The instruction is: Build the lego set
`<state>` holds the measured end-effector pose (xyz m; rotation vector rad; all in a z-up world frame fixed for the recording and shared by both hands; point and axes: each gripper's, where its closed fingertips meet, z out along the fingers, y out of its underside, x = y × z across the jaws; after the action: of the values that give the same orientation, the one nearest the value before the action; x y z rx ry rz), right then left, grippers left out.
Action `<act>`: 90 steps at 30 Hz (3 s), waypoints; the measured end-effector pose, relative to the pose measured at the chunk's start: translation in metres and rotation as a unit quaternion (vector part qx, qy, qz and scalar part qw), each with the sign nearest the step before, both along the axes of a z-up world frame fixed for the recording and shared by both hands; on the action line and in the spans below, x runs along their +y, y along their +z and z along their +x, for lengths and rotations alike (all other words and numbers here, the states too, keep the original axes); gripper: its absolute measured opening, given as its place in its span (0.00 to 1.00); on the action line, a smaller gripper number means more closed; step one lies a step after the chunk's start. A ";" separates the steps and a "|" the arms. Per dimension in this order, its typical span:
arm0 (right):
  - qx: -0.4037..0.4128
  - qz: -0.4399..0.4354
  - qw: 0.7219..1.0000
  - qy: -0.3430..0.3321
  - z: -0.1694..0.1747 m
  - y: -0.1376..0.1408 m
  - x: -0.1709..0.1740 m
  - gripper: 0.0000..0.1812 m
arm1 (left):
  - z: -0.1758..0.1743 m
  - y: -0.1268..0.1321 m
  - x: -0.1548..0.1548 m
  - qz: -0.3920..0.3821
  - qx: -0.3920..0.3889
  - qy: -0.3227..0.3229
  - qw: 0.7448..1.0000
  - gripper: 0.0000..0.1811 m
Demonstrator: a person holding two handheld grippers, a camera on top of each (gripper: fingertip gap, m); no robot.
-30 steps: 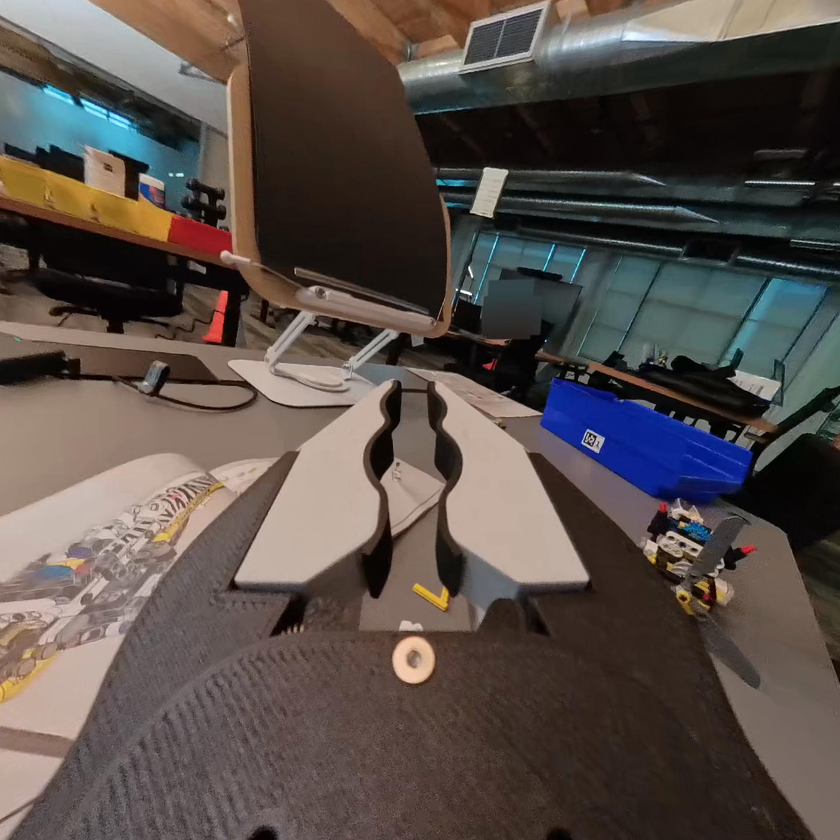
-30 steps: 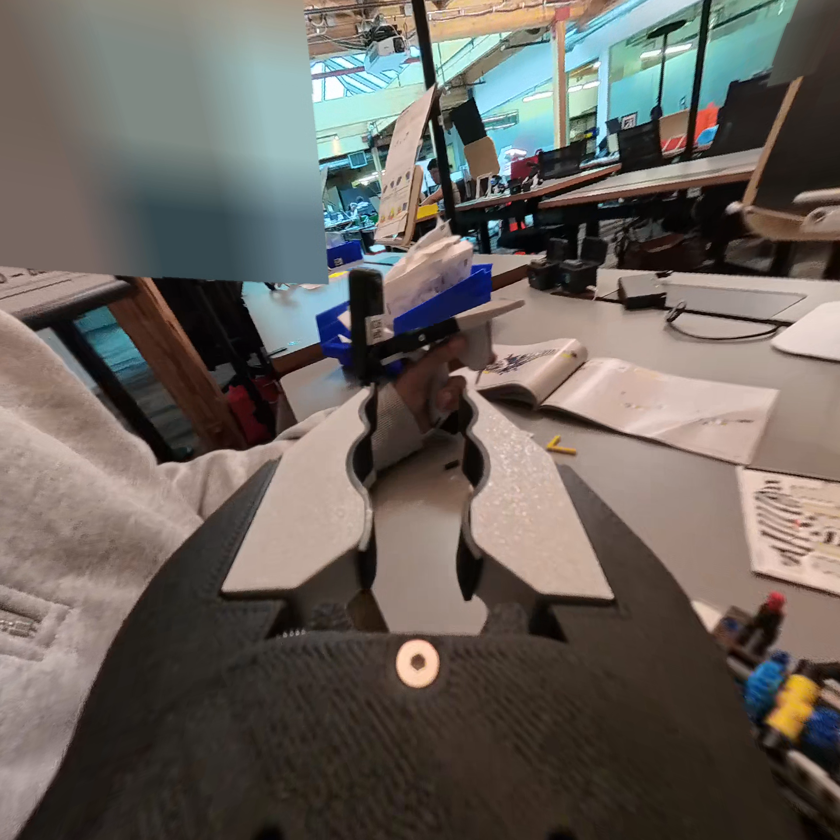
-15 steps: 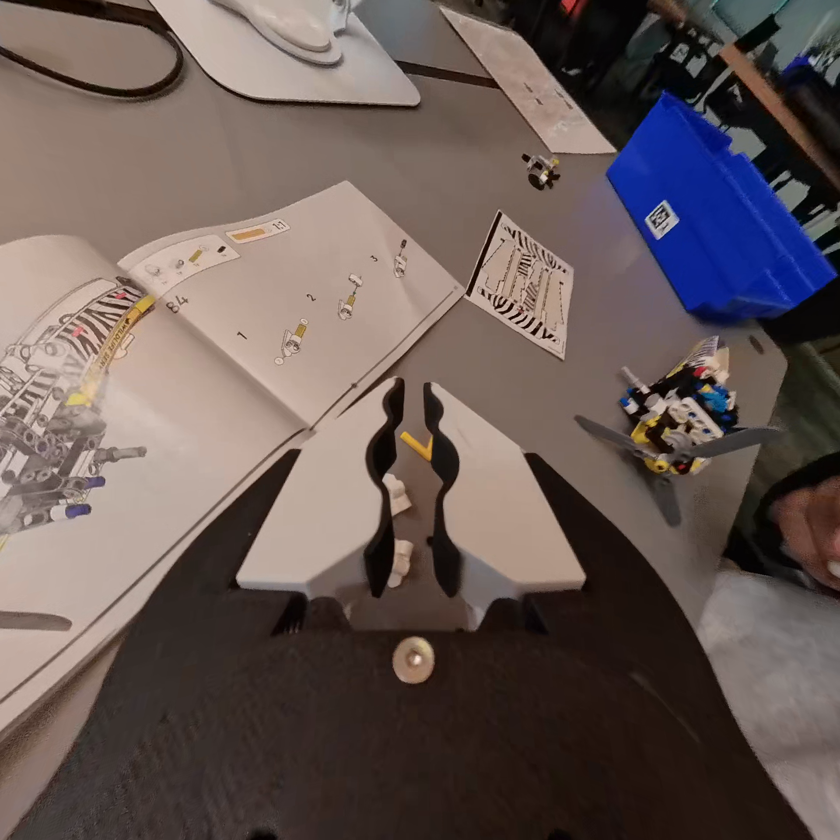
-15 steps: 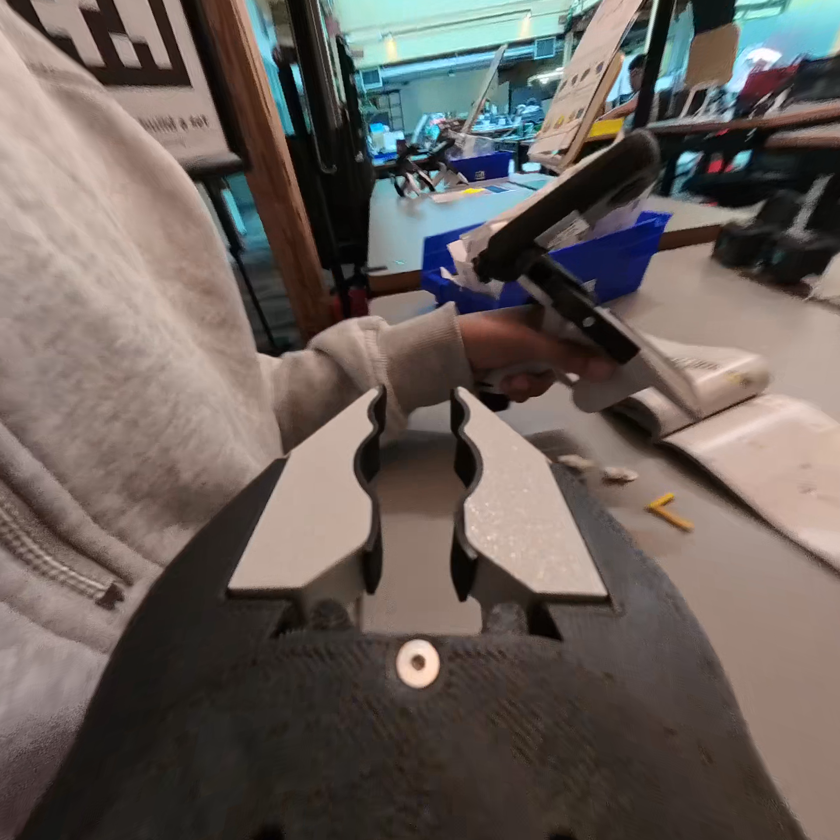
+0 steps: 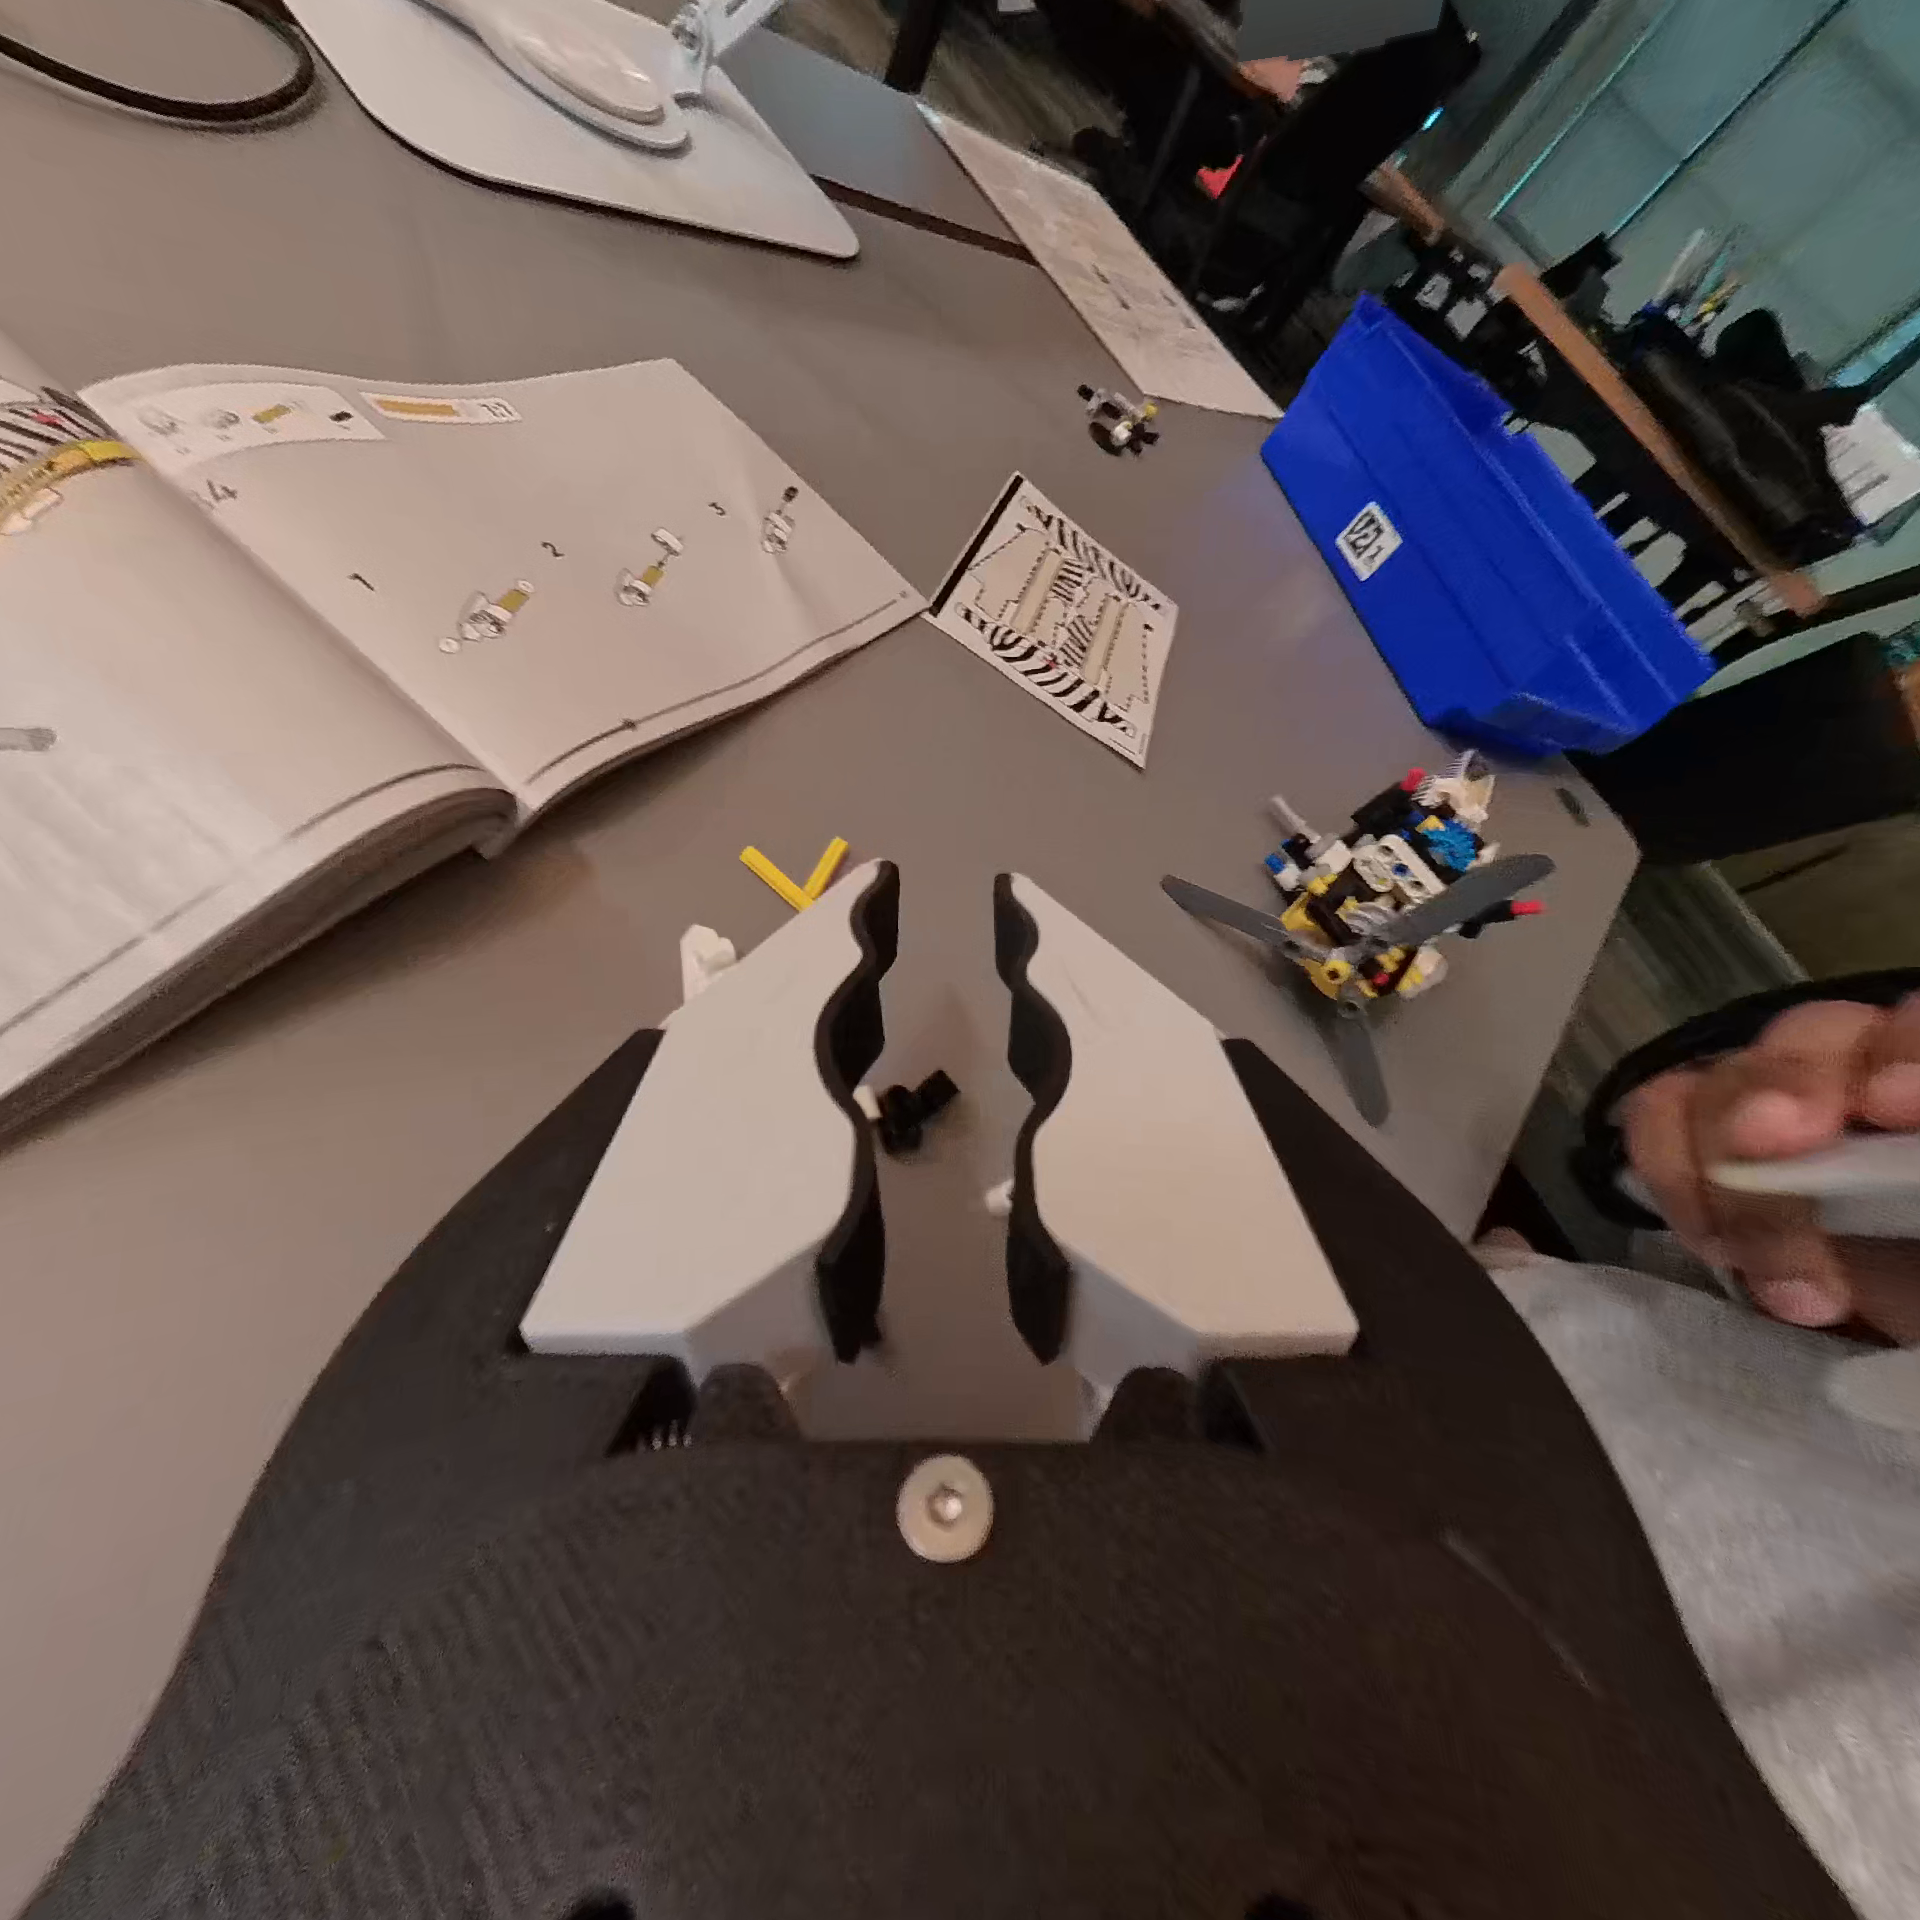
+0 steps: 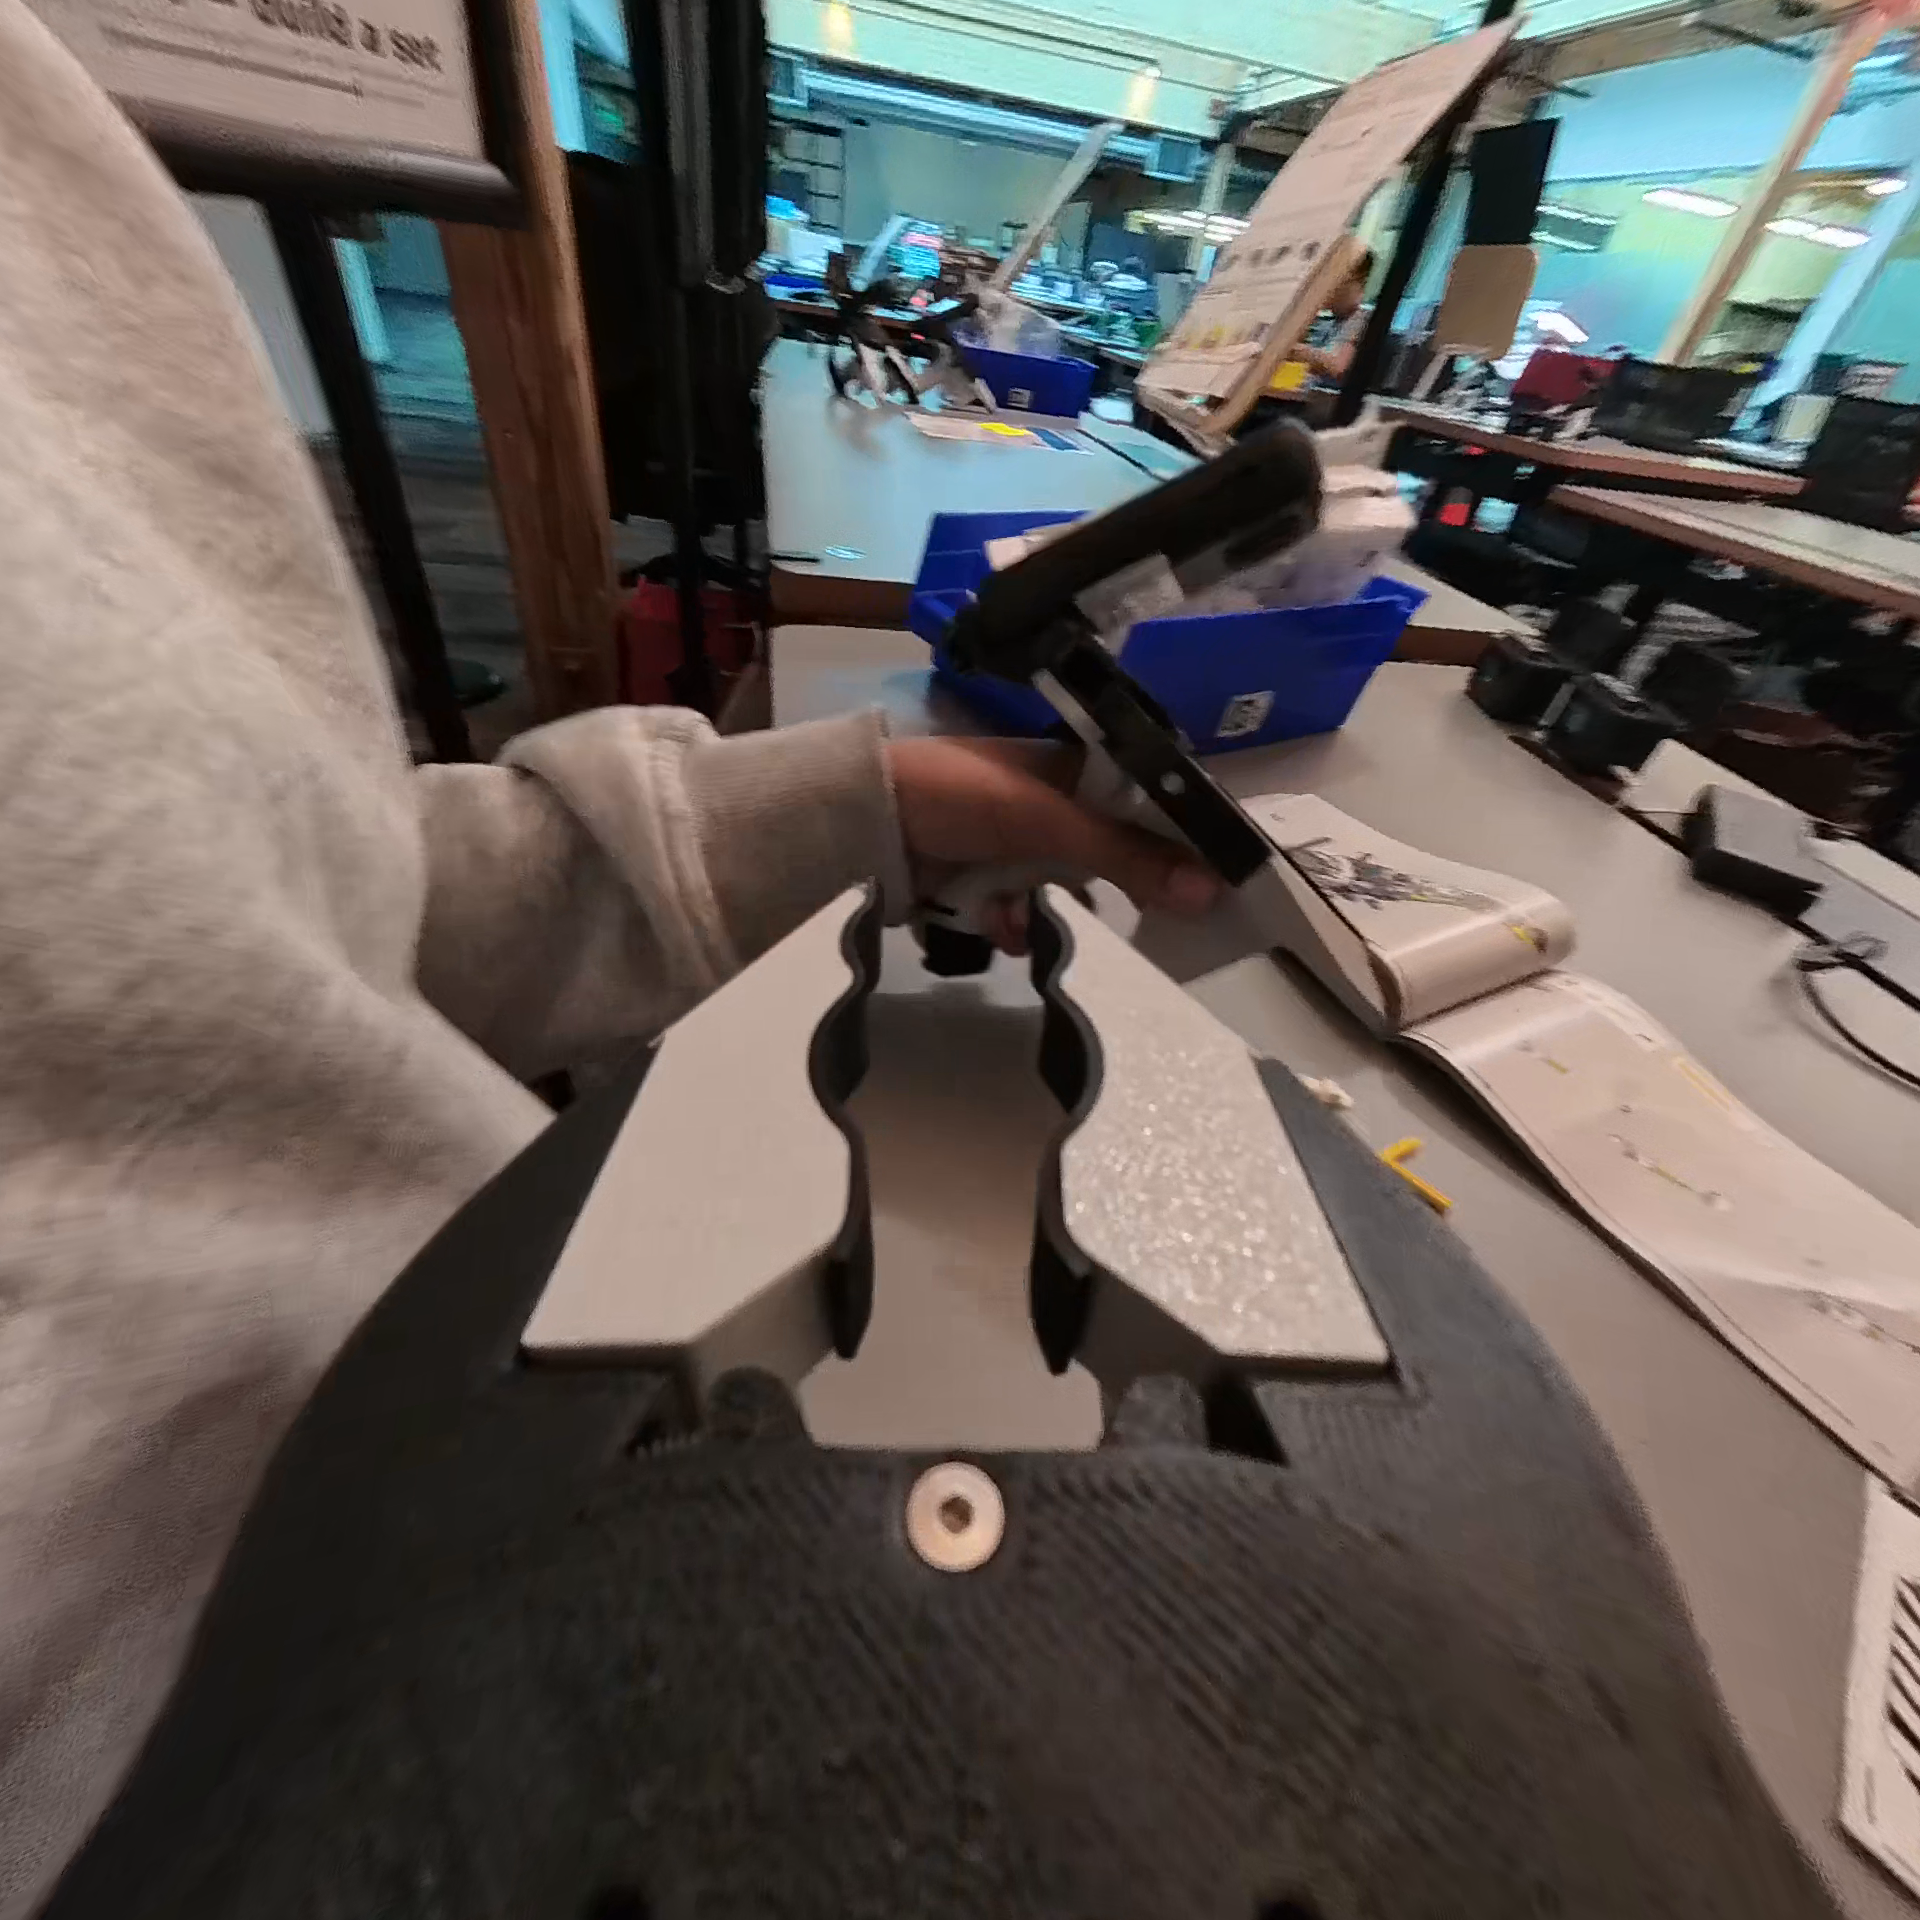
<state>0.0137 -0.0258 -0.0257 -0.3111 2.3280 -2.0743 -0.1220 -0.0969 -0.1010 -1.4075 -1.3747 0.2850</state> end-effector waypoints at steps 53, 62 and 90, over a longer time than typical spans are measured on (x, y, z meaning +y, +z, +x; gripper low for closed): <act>-0.036 0.260 0.958 -0.120 -0.080 -0.128 -0.005 0.22 | 0.010 -0.043 -0.035 -0.094 -0.069 -0.003 0.993 0.11; -0.048 0.277 0.953 -0.111 -0.078 -0.134 -0.005 0.21 | 0.013 -0.047 -0.038 -0.113 -0.077 -0.001 0.991 0.08; -0.055 0.272 0.956 -0.096 -0.075 -0.132 -0.005 0.15 | 0.015 -0.040 -0.034 -0.115 -0.055 0.004 0.992 0.03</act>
<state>-0.0612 -0.0309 -0.1573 0.0441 2.8106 -1.3657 -0.1068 -0.1313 -0.1408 -1.6285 -1.4743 0.3862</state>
